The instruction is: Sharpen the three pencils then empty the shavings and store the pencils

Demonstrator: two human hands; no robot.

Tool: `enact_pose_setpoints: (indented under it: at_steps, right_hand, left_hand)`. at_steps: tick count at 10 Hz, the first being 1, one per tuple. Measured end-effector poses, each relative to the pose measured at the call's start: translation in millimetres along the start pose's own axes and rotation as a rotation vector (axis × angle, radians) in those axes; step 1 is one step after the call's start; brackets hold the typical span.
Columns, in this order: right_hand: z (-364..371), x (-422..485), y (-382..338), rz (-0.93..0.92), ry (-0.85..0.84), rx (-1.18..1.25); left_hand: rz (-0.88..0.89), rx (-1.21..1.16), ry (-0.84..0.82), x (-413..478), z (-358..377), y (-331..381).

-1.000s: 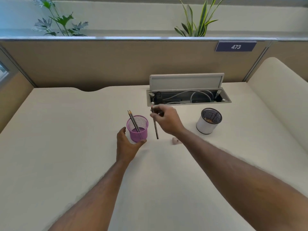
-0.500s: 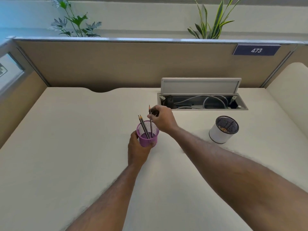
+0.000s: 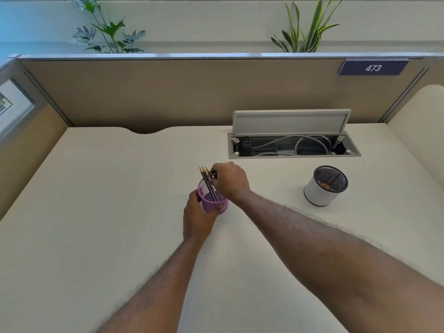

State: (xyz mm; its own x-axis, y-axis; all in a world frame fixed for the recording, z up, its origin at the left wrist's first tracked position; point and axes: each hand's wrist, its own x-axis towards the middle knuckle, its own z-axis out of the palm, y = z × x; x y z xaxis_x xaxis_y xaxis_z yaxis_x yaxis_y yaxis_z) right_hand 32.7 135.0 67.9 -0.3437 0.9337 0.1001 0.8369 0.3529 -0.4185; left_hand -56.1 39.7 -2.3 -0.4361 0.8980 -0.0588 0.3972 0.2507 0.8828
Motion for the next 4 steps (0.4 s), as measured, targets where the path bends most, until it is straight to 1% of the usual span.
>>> enact_pose_setpoints:
  at_steps: [2,4]
  right_hand:
    - [-9,-7,8,-0.039,0.078,0.046]
    - [-32,-28,31,-0.003,0.105,0.056]
  left_hand:
    - [0.0,-0.007,-0.013,-1,-2,4]
    - [0.066,0.003,-0.025,-5,-6,3]
